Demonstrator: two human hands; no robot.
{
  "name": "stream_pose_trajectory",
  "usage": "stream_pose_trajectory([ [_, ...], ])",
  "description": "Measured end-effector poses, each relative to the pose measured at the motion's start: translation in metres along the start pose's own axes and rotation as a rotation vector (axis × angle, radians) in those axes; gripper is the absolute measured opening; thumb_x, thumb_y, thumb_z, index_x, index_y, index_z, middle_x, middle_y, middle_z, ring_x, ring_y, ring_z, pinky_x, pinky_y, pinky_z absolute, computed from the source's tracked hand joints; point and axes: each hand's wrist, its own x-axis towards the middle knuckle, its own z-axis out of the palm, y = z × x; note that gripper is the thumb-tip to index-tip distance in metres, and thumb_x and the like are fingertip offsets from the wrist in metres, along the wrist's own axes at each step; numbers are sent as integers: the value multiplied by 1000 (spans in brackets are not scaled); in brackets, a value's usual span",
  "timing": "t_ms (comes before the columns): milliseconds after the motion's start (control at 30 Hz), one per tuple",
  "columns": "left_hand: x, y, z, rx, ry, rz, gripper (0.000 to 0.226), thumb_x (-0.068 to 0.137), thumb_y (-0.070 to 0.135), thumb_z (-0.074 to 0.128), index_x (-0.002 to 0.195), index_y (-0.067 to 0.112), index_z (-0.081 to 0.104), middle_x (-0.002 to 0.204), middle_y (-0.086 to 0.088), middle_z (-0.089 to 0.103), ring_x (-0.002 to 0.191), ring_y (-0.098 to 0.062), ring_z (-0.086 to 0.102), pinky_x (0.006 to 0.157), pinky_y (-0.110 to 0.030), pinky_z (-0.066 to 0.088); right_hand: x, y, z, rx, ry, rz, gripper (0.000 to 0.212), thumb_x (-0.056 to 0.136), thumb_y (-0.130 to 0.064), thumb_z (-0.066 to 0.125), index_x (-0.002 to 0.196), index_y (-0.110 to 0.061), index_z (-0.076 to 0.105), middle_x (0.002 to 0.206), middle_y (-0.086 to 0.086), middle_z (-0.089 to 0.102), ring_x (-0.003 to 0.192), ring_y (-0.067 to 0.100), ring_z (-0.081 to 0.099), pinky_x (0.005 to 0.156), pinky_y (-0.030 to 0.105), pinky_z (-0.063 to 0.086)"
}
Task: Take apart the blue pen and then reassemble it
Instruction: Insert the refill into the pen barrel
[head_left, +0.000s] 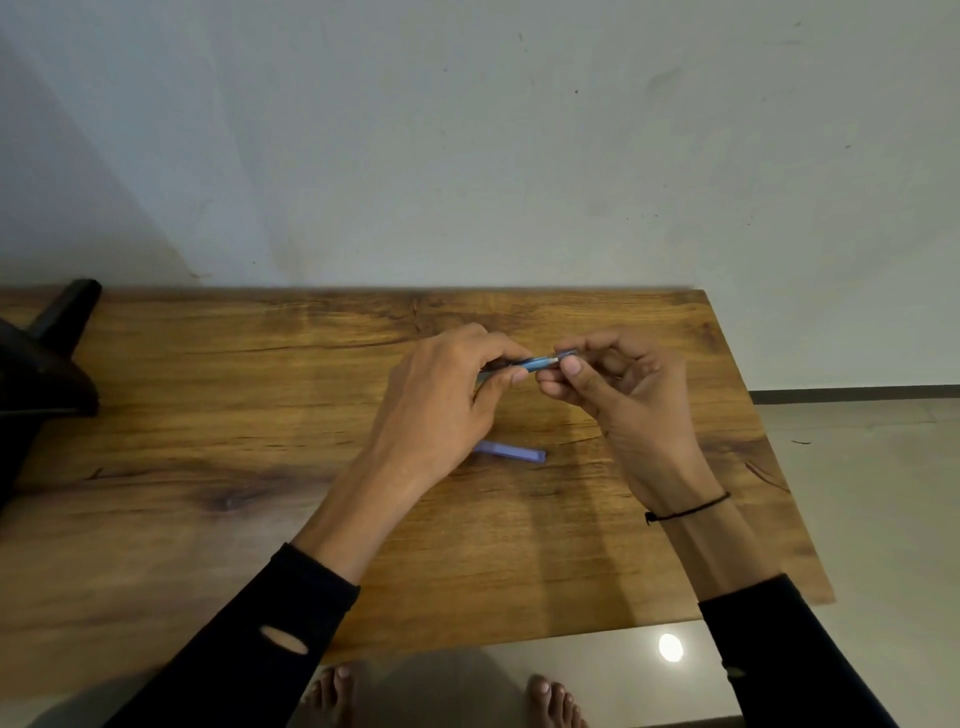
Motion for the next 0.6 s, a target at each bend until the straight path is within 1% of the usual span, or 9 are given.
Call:
stream_pose_trajectory([
  [133, 0, 1, 1, 27, -7, 2, 20, 100, 26, 73, 118, 25, 81, 104, 7, 76, 96, -14, 71, 82, -47, 59, 0, 0, -2, 10, 1, -4, 14, 94, 9, 68, 108, 10, 69, 95, 22, 77, 82, 26, 80, 81, 33, 67],
  [267, 0, 1, 1, 32, -9, -1, 20, 101, 29, 71, 119, 26, 80, 105, 6, 76, 97, -16, 71, 82, -48, 58, 0, 0, -1, 1, -6, -12, 17, 93, 9, 69, 110, 12, 68, 100, 27, 76, 84, 27, 79, 82, 33, 67],
  [400, -1, 2, 0, 43, -12, 18, 20, 101, 27, 72, 119, 24, 80, 104, 5, 76, 97, -16, 71, 82, -48, 58, 0, 1, 0, -25, -9, -3, 13, 93, 10, 69, 107, 8, 70, 98, 22, 77, 83, 24, 79, 80, 31, 67],
  [600, -2, 3, 1, 56, -11, 44, 20, 101, 24, 72, 119, 21, 80, 104, 2, 76, 99, -21, 70, 83, -50, 57, -1, 2, 1, -31, -7, 12, 15, 94, 9, 68, 108, 14, 68, 94, 20, 78, 80, 23, 80, 77, 31, 67],
])
